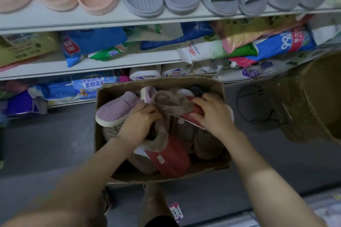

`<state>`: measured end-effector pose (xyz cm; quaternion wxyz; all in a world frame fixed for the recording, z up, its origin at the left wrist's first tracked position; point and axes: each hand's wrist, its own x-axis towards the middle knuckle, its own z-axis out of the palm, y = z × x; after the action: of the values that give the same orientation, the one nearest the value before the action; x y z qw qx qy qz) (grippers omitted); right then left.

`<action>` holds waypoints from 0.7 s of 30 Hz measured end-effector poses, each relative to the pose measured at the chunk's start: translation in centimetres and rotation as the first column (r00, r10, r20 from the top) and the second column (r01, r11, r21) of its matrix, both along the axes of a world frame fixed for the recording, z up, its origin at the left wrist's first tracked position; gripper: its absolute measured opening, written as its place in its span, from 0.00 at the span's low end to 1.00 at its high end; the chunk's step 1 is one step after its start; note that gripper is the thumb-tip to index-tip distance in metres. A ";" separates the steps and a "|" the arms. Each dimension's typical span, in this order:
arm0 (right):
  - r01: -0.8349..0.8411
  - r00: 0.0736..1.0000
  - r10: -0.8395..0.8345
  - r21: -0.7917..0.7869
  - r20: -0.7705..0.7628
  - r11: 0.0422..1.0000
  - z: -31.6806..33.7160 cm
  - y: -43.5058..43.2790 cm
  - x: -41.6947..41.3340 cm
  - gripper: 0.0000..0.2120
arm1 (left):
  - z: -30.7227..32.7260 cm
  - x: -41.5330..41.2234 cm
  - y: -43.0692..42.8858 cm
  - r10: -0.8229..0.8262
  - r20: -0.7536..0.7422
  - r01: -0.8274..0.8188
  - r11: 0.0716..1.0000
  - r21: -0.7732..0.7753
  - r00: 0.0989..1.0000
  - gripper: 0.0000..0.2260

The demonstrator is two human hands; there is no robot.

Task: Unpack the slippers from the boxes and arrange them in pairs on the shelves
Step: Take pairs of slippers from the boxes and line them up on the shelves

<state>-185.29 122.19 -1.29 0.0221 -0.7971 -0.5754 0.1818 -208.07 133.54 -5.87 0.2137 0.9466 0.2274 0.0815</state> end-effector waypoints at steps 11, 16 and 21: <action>0.206 0.891 -0.226 -0.092 -0.393 0.974 -8.0 -2.5 -7.4 0.22 | -1.7 -3.9 2.4 0.564 -0.159 -0.586 0.778 -0.227 0.810 0.22; 0.303 0.726 -0.426 -0.306 -0.540 0.903 -8.2 -2.5 -6.6 0.29 | -1.4 -7.3 -3.4 0.647 -0.227 -0.668 0.596 -0.445 0.728 0.25; 0.396 0.583 -0.544 -0.373 -0.604 0.839 -7.8 -2.0 -6.8 0.31 | -2.6 -8.7 -6.5 0.543 -0.177 -0.444 0.411 -0.796 0.821 0.45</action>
<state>-192.10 120.16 -9.11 0.2026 -0.7923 -0.2705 0.5080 -216.73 127.04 -8.50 0.5989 0.6247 0.4948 0.0791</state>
